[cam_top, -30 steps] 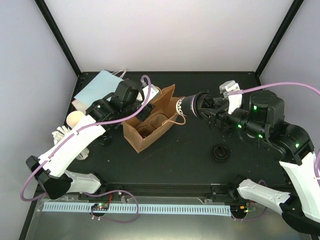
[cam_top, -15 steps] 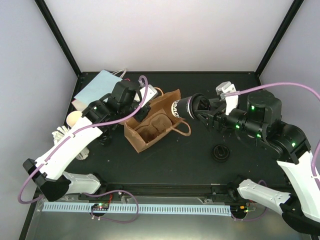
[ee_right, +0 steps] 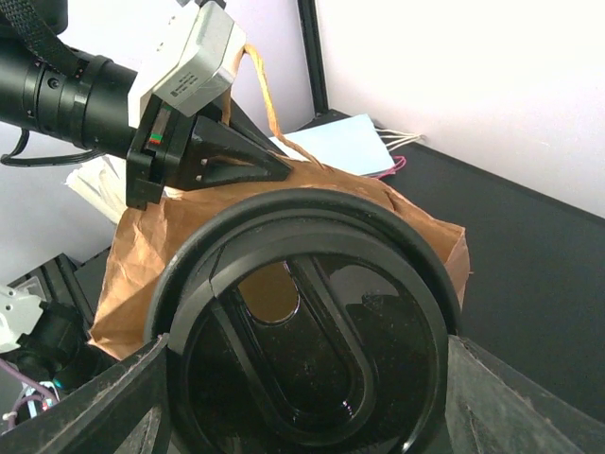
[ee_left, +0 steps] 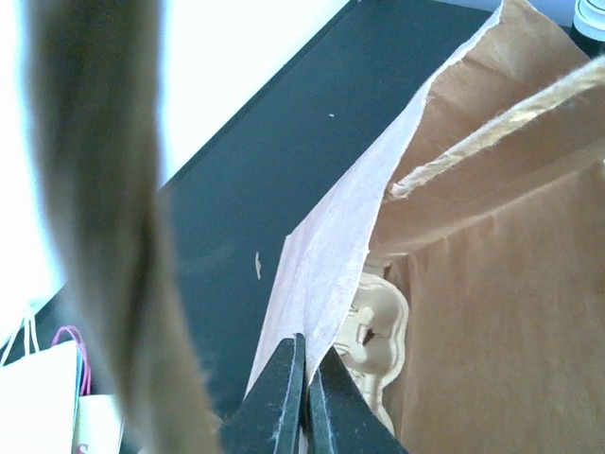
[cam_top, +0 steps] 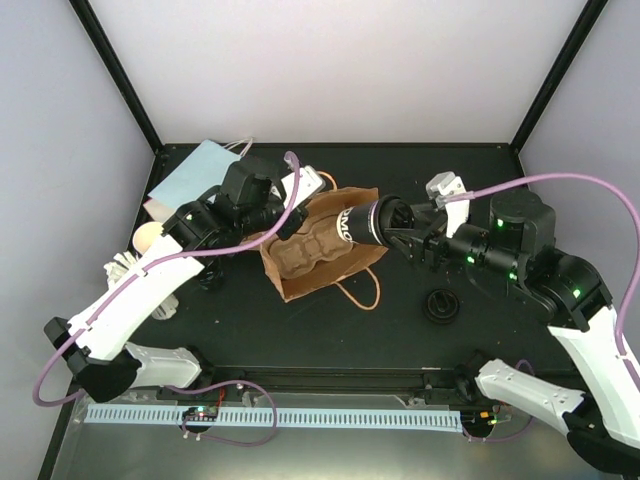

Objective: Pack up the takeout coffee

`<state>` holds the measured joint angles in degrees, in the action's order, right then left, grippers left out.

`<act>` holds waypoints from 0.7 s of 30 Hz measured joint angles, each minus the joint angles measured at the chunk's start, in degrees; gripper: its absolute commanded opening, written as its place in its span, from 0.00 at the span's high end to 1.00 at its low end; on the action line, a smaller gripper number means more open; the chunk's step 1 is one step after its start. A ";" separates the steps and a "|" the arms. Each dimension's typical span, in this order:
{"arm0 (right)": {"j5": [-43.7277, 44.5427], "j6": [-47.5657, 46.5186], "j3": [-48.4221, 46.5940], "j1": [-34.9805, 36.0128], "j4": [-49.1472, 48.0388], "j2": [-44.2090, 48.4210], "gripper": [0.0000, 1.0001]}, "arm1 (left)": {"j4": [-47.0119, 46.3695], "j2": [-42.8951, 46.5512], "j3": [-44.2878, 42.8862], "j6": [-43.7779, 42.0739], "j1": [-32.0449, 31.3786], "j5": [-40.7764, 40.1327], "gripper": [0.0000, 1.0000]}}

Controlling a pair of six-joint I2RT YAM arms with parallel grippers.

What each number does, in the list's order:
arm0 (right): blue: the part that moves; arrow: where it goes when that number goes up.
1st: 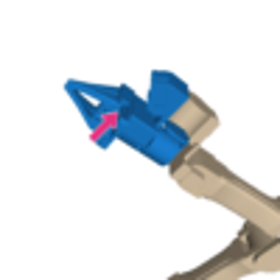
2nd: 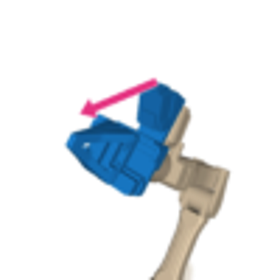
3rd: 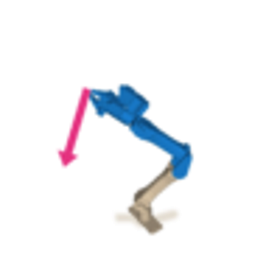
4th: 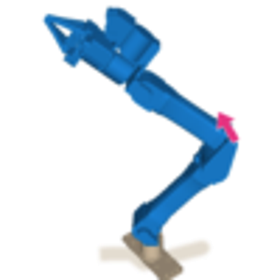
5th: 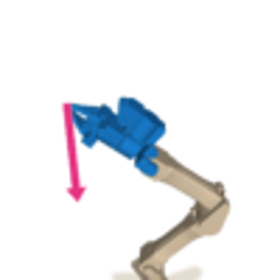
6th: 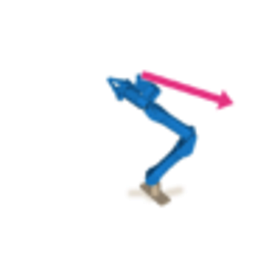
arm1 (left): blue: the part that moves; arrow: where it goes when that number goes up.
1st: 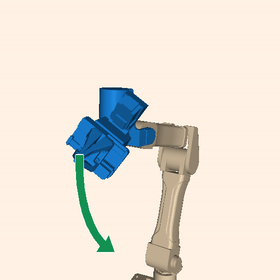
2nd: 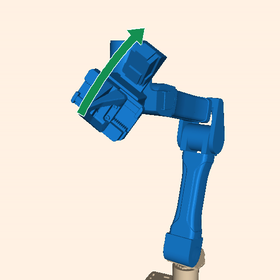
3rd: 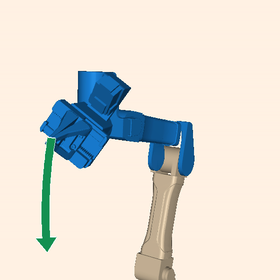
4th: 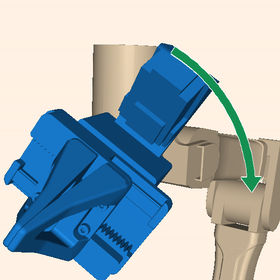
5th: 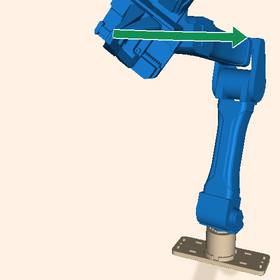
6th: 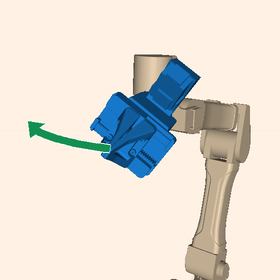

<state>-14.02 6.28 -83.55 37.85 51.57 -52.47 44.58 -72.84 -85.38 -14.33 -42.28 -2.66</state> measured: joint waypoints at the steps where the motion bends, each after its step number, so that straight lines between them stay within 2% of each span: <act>1: 0.11 0.00 0.59 0.00 -0.46 0.50 0.36 | -0.26 -0.04 0.00 -0.28 -0.17 0.00 0.99; 12: -0.15 -1.95 13.55 0.00 -8.59 10.97 0.41 | -4.15 -3.02 -0.85 -2.54 -1.38 0.35 0.98; 21: -1.90 -5.16 15.02 0.00 -9.09 8.20 0.47 | -5.97 -3.43 -0.83 -3.26 -2.51 0.55 0.98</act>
<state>-15.92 1.13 -68.53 37.85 42.48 -44.27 38.61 -76.27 -86.21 -17.58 -44.80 -2.11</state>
